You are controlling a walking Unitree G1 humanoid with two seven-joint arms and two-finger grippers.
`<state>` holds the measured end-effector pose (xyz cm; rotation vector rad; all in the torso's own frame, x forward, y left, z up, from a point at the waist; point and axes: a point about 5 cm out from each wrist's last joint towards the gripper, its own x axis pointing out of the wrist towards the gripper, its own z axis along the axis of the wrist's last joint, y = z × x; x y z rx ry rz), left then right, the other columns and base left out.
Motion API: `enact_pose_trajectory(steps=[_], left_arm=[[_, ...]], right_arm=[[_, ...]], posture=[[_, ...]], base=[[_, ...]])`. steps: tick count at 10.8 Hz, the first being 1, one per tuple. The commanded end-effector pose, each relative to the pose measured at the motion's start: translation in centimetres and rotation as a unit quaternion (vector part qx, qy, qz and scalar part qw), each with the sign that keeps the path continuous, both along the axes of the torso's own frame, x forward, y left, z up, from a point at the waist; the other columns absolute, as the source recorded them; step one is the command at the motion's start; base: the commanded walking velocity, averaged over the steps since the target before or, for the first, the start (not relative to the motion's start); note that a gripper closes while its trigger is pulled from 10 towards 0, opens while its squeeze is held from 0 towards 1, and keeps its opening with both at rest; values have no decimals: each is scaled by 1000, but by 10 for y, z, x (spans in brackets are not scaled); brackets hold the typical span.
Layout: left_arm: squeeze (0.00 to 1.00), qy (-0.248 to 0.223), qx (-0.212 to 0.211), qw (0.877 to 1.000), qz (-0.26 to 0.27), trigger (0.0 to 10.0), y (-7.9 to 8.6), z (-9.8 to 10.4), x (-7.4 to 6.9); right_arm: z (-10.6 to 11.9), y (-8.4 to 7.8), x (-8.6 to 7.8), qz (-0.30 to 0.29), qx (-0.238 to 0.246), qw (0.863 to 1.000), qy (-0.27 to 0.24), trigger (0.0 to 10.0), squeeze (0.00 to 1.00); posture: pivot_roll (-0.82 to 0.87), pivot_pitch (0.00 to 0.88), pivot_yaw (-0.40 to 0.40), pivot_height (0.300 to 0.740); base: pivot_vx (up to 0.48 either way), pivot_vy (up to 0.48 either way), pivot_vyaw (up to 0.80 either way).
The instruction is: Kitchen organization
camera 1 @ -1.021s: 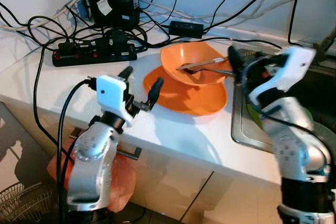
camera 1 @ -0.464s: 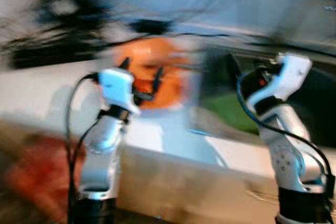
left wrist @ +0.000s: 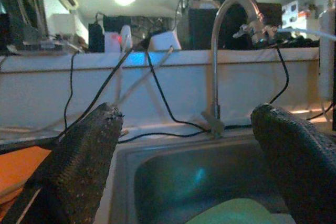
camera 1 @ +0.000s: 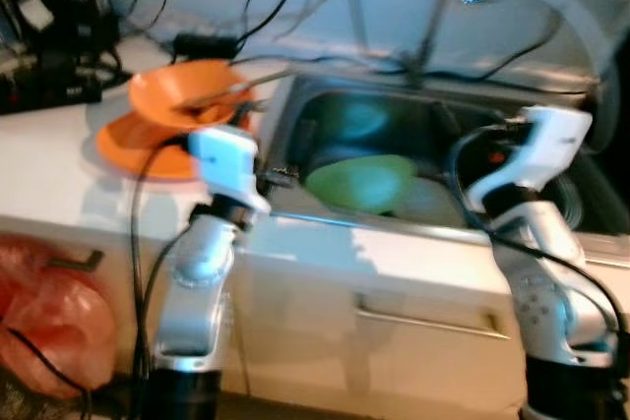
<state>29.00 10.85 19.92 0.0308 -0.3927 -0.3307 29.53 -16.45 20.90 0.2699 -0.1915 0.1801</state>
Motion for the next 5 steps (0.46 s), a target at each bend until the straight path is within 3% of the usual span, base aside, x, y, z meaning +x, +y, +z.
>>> enact_pose_trajectory(steps=[1, 3, 5], left_arm=[[0, 2, -1, 1000, 24, 10000, 8, -1, 2], [0, 20, -7, 999, 44, 10000, 14, -4, 5], [0, 34, -19, 998, 54, 10000, 17, -5, 8]], right_arm=[[1, 7, -2, 19, -5, 1000, -2, 10000, 0], [0, 10, -3, 29, -7, 1000, -3, 10000, 0], [-2, 9, -4, 26, -6, 1000, 1, 10000, 0]], posture=[[-10, 0, -45, 740], [-11, 0, -42, 740], [-13, 0, -39, 740]], base=[[0, 0, 0], [0, 0, 797], [0, 407, 784]])
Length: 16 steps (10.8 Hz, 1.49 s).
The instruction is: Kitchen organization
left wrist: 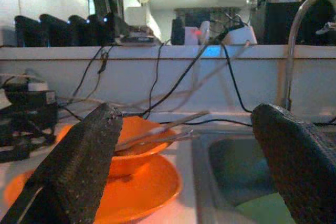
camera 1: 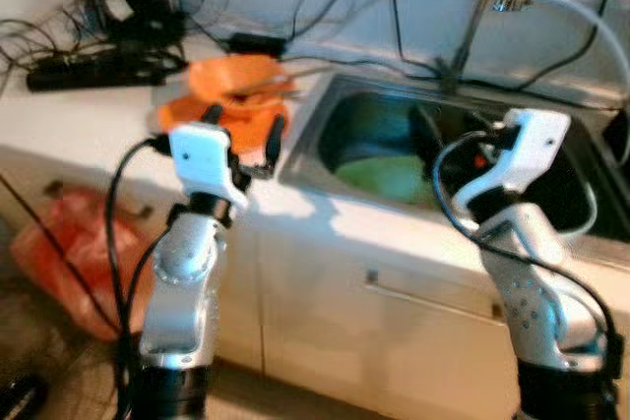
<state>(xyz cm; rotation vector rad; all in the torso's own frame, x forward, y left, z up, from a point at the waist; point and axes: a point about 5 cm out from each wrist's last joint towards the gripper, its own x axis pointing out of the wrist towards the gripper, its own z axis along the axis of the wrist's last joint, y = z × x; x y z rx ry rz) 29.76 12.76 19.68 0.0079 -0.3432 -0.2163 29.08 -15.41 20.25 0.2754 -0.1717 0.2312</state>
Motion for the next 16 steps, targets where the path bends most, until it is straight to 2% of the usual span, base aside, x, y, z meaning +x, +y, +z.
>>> enact_pose_trajectory(steps=[1, 5, 9, 15, 16], left_arm=[[0, 15, -8, 1000, 3, 10000, -1, -3, 2], [0, 17, -26, 1000, 2, 10000, 2, 9, 7], [0, 35, -30, 999, -4, 10000, 3, 9, 13], [0, 42, -34, 998, -12, 10000, 0, 8, 12], [0, 39, -30, 999, -18, 10000, -2, 9, 11]], right_arm=[[4, -1, 1, -4, -1, 1000, -4, 10000, 0], [5, -2, 2, -9, 3, 1000, -5, 10000, 0], [5, -2, 1, -14, 8, 1000, -8, 10000, 0], [3, -2, 2, -14, 9, 1000, -6, 10000, 0], [3, -2, 2, -15, 9, 1000, -5, 10000, 0]], posture=[[-14, 0, -37, 740], [-13, 0, -33, 740], [-15, 0, -24, 740], [-13, 0, -20, 740], [-12, 0, -20, 740]], base=[[0, 0, 0], [0, 0, 0], [441, 0, 0], [436, 0, 0], [0, 0, 0]])
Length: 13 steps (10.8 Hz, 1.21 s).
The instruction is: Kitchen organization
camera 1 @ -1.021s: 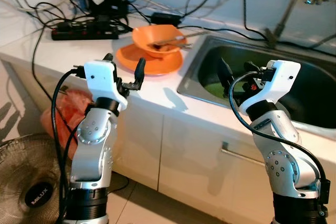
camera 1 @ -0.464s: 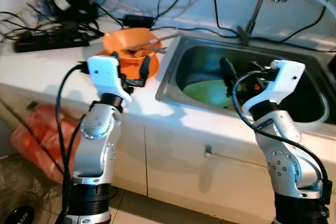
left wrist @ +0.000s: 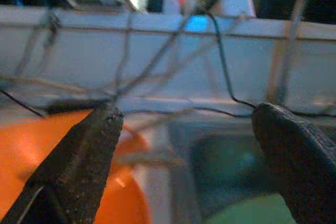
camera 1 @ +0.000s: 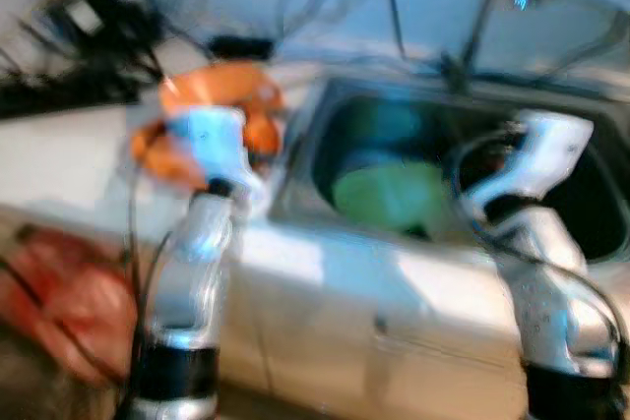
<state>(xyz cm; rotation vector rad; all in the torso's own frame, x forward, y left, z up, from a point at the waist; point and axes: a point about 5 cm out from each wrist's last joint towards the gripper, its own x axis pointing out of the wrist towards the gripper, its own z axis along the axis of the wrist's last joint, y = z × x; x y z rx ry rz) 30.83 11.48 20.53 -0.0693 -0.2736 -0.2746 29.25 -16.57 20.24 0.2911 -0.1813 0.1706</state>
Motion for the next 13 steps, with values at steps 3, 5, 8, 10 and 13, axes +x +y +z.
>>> enact_pose_trajectory(steps=[3, 5, 8, 10, 13], left_arm=[[0, 4, -2, 1000, 15, 10000, 10, -1, -1], [0, 17, 10, 1000, 9, 10000, 8, -5, 1], [0, 41, 41, 998, -31, 10000, 0, -12, 11], [0, 53, 61, 995, -53, 10000, -5, -14, 21], [0, 39, 35, 998, -43, 10000, -2, -4, 29]], right_arm=[[1, 9, 0, 14, -2, 1000, -3, 10000, 0], [0, 11, -1, 22, 7, 1000, 2, 10000, 0], [-9, 32, -8, 131, 28, 989, 63, 10000, 0], [-15, 33, -12, 141, 33, 986, 84, 10000, 0], [-16, 30, -16, 140, 30, 986, 92, 10000, 0]], posture=[[-11, 0, -20, 740], [-11, 0, -19, 740], [-14, 0, -19, 740], [-19, 3, -18, 740], [-27, 10, -13, 740]], base=[[0, 0, 0], [0, 0, 0], [0, 0, 0], [0, 0, 0], [0, 0, 0]])
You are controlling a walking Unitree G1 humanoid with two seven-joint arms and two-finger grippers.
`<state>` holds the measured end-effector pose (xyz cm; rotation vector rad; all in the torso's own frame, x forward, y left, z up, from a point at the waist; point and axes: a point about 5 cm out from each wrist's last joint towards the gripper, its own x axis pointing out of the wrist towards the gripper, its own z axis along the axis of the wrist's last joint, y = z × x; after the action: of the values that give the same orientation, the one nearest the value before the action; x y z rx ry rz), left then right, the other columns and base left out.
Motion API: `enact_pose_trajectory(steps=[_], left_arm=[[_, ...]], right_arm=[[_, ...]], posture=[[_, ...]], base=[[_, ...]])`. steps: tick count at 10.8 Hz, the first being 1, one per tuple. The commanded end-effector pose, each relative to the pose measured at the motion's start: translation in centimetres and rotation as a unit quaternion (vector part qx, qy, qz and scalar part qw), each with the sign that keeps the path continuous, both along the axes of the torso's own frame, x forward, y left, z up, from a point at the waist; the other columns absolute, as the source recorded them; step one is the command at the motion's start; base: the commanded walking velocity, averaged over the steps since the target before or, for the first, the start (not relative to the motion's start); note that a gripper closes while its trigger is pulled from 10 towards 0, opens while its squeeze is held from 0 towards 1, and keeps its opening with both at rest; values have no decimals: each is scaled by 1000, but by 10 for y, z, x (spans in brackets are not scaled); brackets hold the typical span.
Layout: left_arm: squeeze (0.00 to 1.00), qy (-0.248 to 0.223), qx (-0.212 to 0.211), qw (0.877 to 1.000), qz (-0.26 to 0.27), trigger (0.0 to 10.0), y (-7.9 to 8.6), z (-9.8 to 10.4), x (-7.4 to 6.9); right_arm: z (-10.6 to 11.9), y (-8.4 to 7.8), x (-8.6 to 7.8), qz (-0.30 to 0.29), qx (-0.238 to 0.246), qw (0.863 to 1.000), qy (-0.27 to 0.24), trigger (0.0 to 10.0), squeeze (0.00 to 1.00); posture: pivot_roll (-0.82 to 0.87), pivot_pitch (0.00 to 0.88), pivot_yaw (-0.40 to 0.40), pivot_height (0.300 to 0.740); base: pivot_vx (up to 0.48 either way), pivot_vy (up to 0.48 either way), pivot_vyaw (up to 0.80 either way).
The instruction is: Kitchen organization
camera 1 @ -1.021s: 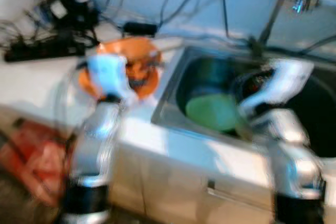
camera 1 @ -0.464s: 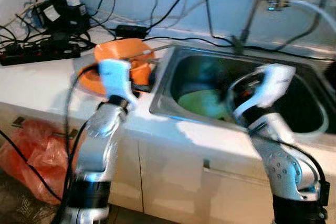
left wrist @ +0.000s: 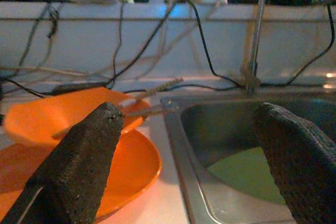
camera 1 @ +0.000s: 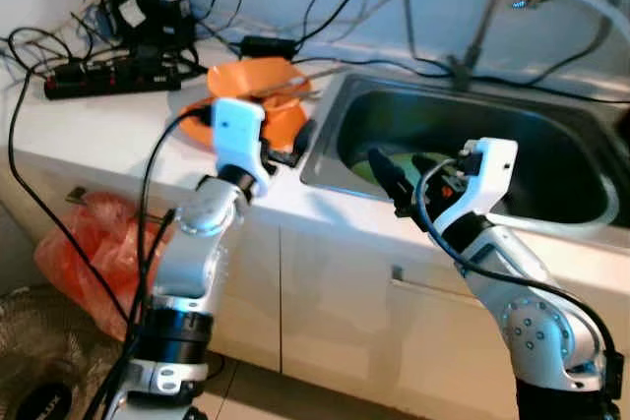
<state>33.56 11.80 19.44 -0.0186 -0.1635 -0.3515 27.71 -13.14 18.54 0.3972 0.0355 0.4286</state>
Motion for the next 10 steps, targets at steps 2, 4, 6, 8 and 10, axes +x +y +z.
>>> enact_pose_trajectory(steps=[2, 4, 6, 8, 10], left_arm=[[0, 1, -6, 1000, 5, 10000, 3, 3, -1], [0, 8, -10, 1000, 13, 10000, 7, 0, -1], [0, 12, -15, 1000, 18, 10000, 9, 0, 0], [0, 7, -18, 1000, 13, 10000, 5, 2, 0], [0, 4, -15, 1000, 8, 10000, 4, 2, 0]], right_arm=[[1, -6, 0, -13, -3, 1000, 2, 10000, 0], [2, -6, 1, -16, 0, 1000, 2, 10000, 0], [3, -7, 1, -19, 0, 1000, -2, 10000, 0], [5, -7, 1, -21, 2, 1000, -7, 10000, 0], [6, -10, 3, -37, 0, 999, -15, 10000, 0]], posture=[[-22, 15, -16, 740], [-22, 15, -16, 740], [-19, 15, -17, 740], [-23, 12, -15, 740], [-21, 6, -15, 740]], base=[[0, 313, 0], [0, 373, 0], [0, 454, 0], [0, 0, 0], [0, 0, 0]])
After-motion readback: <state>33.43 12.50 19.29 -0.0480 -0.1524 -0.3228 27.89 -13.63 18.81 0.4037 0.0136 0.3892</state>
